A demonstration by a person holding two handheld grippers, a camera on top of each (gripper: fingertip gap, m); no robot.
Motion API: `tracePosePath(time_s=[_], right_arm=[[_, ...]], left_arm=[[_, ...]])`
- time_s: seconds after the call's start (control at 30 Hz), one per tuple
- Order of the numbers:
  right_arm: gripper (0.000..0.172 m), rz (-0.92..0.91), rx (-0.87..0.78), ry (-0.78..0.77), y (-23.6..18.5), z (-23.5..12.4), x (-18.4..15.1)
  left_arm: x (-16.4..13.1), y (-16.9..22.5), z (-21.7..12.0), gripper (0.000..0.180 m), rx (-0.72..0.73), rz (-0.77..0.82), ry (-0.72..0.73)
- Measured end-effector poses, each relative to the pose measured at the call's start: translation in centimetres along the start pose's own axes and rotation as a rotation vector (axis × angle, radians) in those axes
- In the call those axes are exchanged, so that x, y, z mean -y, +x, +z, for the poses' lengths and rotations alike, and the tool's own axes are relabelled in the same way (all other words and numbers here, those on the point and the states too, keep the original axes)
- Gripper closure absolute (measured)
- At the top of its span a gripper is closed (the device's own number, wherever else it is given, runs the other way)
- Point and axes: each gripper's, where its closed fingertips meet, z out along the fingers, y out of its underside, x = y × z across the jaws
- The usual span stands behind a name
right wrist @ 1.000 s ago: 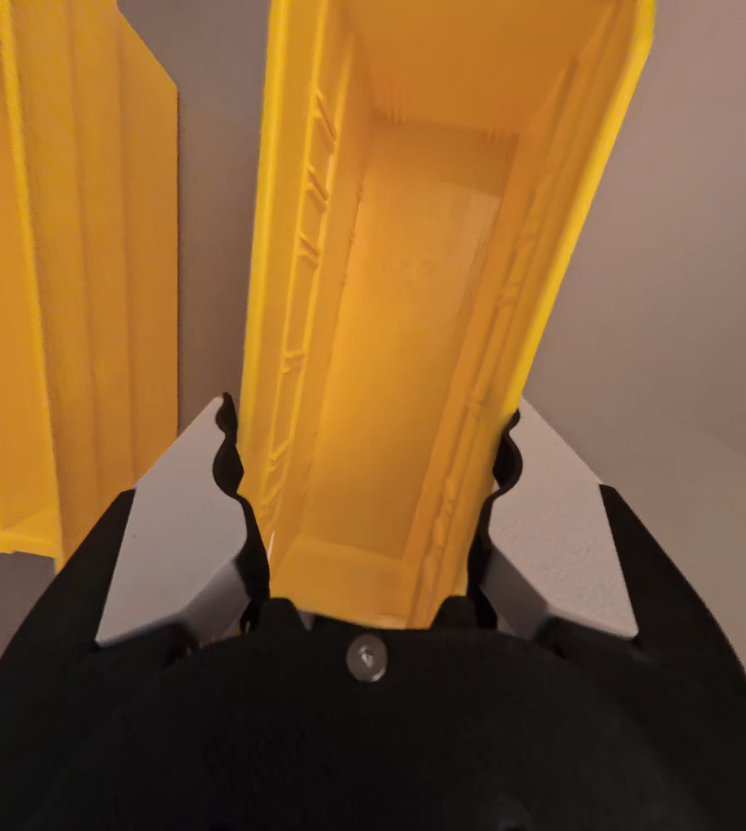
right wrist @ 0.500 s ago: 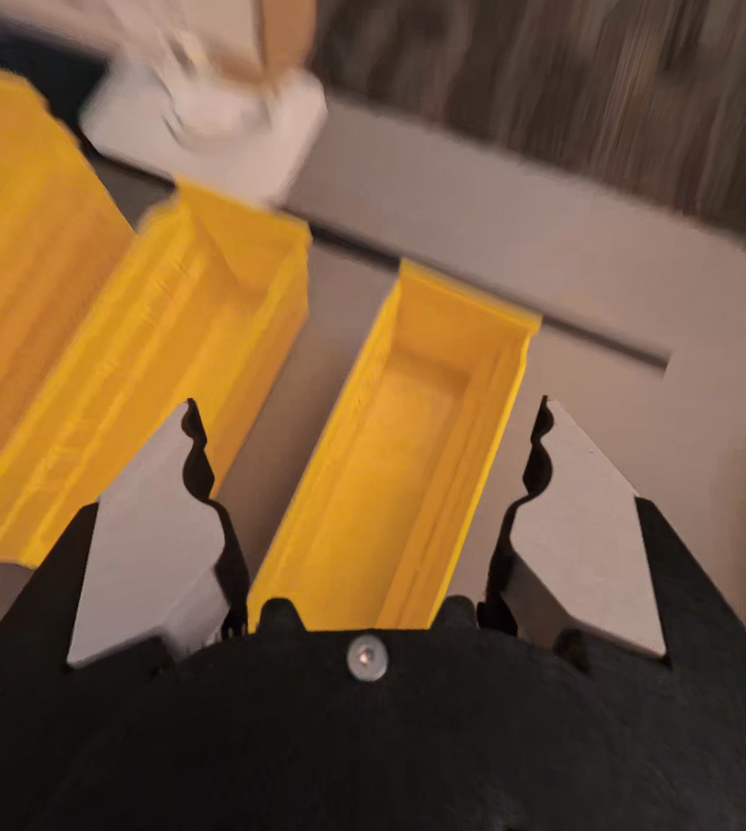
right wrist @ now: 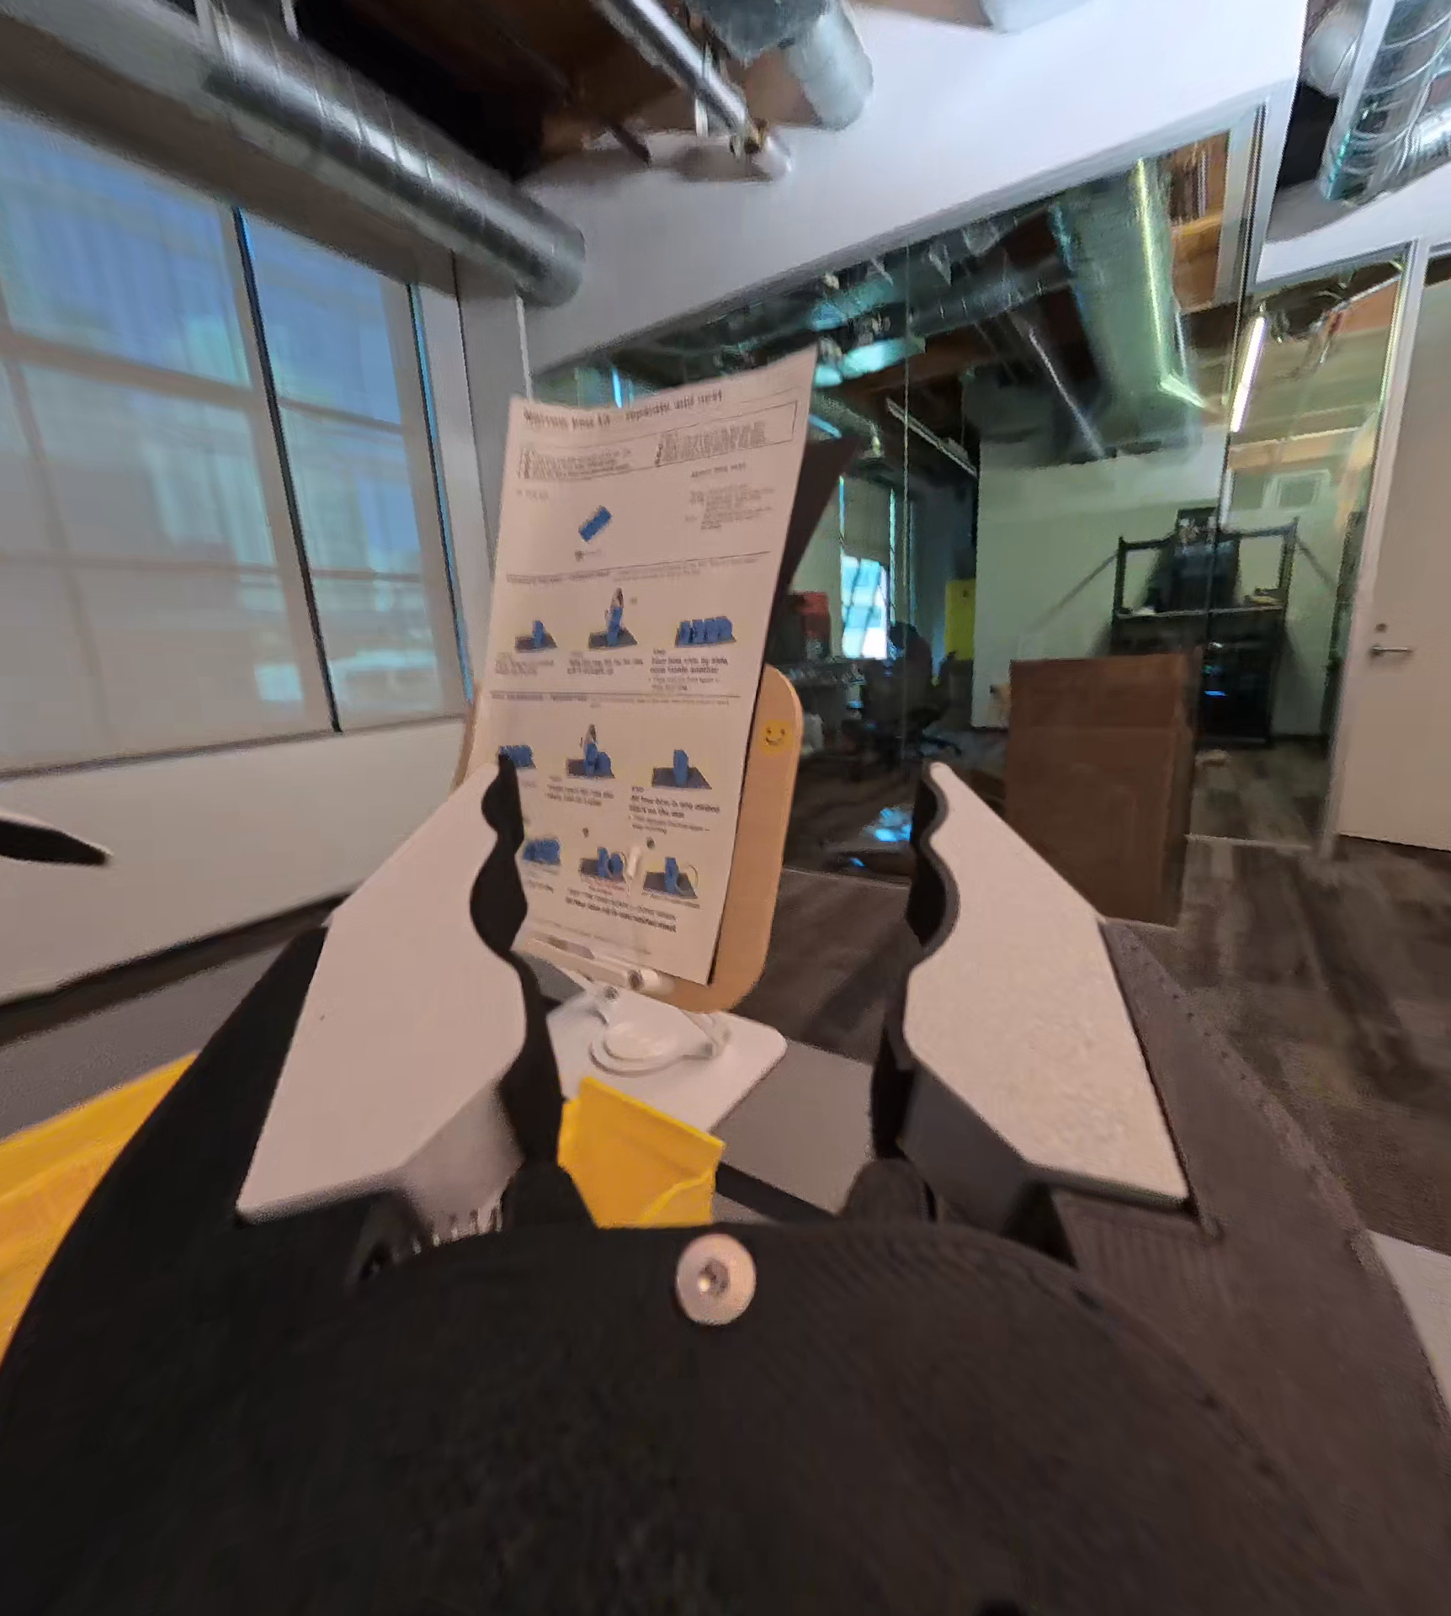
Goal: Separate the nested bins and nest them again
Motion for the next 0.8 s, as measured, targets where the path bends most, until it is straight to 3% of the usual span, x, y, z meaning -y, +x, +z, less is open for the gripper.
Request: tracePosePath(time_s=[0.1, 0.27, 0.47, 0.57, 0.7, 0.8], right_arm=[[0.084, 0.049, 0.037, 0.031, 0.0, -0.1, 0.3], [0.075, 0.063, 0.105, -0.161, -0.7, 1.4, -3.8], [0.07, 0.11, 0.254, -0.282, -4.1, 1.5, -4.8], [0.069, 0.176, 0.322, -0.291, -5.3, 1.1, -4.3], [0.068, 0.167, 0.306, -0.311, -4.5, 0.5, -4.0], [0.069, 0.135, 0.25, -0.296, -3.1, 0.2, -3.5]], left_arm=[[-2.1, -3.3, 0.6, 0.078, 0.149, -0.032, -0.089], [-6.3, -3.8, 2.2, 0.073, 0.129, -0.256, -0.187], [-8.8, -7.8, 3.3, 0.043, 0.319, -0.237, -0.452], [-11.8, -8.2, 3.1, 0.036, 0.36, -0.261, -0.668], [-15.8, -9.0, 2.3, 0.028, 0.425, -0.461, -0.866], [-17.2, -10.3, 2.4, 0.028, 0.477, -0.589, -0.891]])
